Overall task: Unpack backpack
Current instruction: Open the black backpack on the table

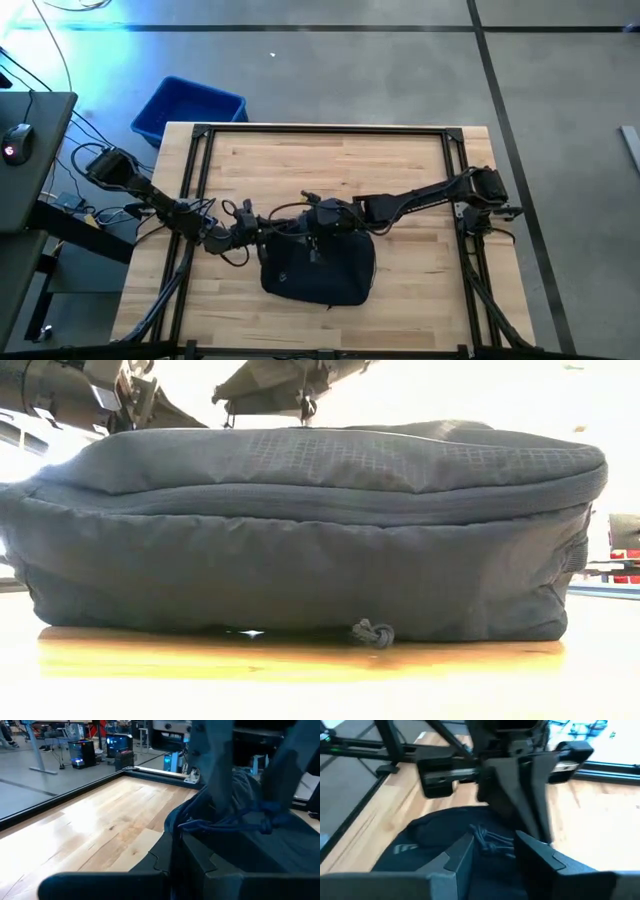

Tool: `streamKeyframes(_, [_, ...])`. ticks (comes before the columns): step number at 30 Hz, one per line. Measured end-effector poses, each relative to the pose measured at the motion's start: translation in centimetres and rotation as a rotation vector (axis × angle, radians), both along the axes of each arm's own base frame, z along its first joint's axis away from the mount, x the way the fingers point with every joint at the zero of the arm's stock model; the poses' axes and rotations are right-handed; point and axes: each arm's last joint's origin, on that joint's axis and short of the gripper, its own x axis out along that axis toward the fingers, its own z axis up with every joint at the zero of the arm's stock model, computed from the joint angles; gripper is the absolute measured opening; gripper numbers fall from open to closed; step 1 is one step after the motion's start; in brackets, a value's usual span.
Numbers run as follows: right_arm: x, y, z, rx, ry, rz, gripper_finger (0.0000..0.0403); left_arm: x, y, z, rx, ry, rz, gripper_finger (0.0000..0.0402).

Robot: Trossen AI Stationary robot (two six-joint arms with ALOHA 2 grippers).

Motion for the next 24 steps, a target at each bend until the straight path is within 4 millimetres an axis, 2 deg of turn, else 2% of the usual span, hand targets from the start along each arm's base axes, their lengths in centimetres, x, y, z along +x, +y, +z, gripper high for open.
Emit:
streamKeyframes(6, [-0.4,0.4,-0.4,-0.109,0.042,-0.051,0.0112,0.0,0.0,0.0,-0.003,-0.001,-0.009,0.0000])
streamKeyframes(14, [-0.9,2.8,-0.5,-0.382,0.033,0.028,0.0111,0.0,0.0,0.0,-0.010,-0.005,-0.008,0.0000])
streamKeyframes(19, [-1.1,3.2,-0.5,-0.426,0.044,-0.020,0.0104,0.0,0.0,0.1,-0.010,-0.005,-0.008,0.0000])
streamKeyframes(24, [-1.2,3.3,-0.8,-0.469,0.067,0.035,0.0099,0.0,0.0,0.1,-0.011,-0.006,-0.006,0.0000])
